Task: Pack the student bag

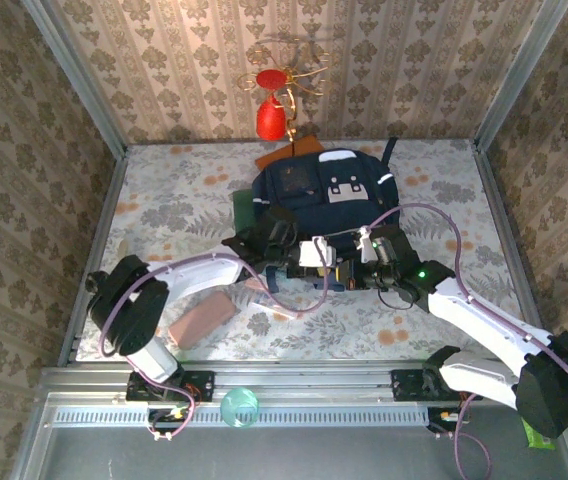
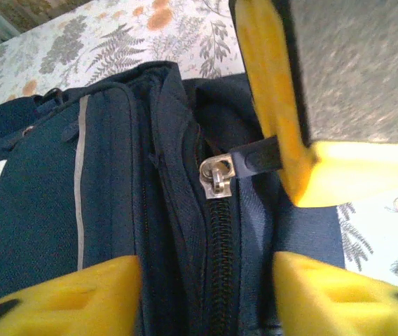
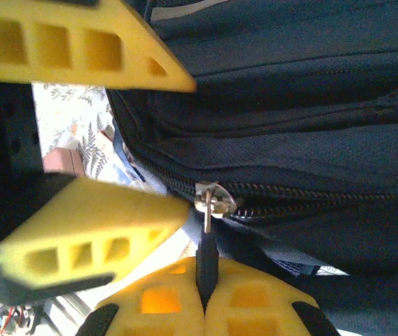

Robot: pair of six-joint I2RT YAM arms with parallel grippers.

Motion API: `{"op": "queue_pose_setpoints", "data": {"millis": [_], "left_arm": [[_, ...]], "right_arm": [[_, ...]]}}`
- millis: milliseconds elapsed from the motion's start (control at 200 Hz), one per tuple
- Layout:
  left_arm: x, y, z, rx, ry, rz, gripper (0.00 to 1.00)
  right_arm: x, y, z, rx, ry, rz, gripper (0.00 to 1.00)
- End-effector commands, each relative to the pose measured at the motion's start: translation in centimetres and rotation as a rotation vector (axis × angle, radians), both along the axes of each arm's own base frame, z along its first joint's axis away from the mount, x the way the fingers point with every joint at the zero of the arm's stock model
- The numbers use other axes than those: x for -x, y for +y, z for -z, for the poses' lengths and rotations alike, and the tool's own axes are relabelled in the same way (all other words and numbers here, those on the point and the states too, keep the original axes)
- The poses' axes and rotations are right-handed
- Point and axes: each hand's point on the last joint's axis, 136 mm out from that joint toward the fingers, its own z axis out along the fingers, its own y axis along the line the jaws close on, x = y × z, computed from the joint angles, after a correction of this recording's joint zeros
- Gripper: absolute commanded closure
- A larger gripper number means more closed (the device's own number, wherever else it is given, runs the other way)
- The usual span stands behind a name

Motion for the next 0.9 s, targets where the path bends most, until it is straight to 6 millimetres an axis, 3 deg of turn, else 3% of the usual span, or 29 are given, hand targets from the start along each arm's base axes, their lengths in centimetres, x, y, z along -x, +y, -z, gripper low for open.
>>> {"op": "queue_pose_setpoints", "data": {"millis": [0,120,225,390,550,610,705,740,830,895], "left_arm": [[0.0,0.0,0.6,-0.043,0.014,0.01,0.62],[0.1,0.5,1.2,-0.062,0.032,0.012,0.85],[-0.1,1.8,1.5,-0.066,0.046,0.006,1.0],[-0.9,4.0,0.8,0.001,0.022,-0.007,1.0],[-2.1,6.2,0.6,0.022,0.056,-0.055,1.0],[-2.5,6.9,0.8,0.023,0.06,-0.08,1.0],[-3.2,7.7,0.8,0.033,0.057,-0.13,0.99],[-3.4,7.8,0.7,0.039,0.055,-0.146,0.92],[-3.1,7.5,0.1,0.048,0.056,-0.16,0.64],[-2.0,6.7,-0.4,0.039,0.036,-0.134,0.53]], "right_arm": [[-0.5,1.4,-3.0,-0.08,-0.108,-0.048,1.0],[-0.8,0.1,-2.0,-0.016,-0.089,-0.002,1.0],[-1.4,-2.9,-0.4,0.076,-0.013,0.115,1.0],[-1.6,-8.2,2.7,0.156,0.127,0.299,1.0],[-2.1,-11.0,2.5,0.205,0.106,0.41,1.0],[-2.6,-10.6,1.8,0.182,0.074,0.398,1.0],[-3.0,-8.0,0.4,0.09,0.017,0.305,1.0],[-3.0,-6.9,-0.1,0.075,-0.006,0.26,1.0],[-2.5,-4.0,-1.5,0.047,-0.068,0.137,1.0],[-2.1,-2.5,-2.4,0.022,-0.107,0.069,1.0]]}}
